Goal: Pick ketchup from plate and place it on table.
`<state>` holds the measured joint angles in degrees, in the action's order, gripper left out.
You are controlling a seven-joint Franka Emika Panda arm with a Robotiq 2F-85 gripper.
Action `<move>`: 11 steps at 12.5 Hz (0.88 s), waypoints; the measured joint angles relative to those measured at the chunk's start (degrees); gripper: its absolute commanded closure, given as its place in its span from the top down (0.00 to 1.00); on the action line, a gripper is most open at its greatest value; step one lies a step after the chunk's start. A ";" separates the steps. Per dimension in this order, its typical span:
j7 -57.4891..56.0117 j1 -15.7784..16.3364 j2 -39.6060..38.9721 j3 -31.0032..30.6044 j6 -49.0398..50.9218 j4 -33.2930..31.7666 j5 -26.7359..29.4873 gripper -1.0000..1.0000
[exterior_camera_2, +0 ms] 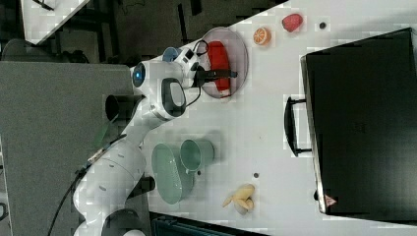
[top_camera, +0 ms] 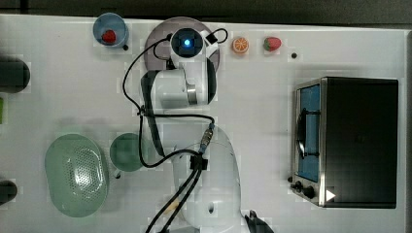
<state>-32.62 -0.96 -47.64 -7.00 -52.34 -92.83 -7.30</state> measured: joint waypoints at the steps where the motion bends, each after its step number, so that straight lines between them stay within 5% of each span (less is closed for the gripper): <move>1: 0.00 0.31 -0.31 0.21 -0.70 -0.06 -0.29 0.84; 3: 0.00 0.39 -0.78 -0.28 -2.21 -0.06 -0.80 0.60; 11: 0.28 0.54 4.17 0.09 3.41 -0.11 -0.58 0.60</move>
<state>-32.34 -0.42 -43.48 -6.91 -48.93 -92.94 -7.88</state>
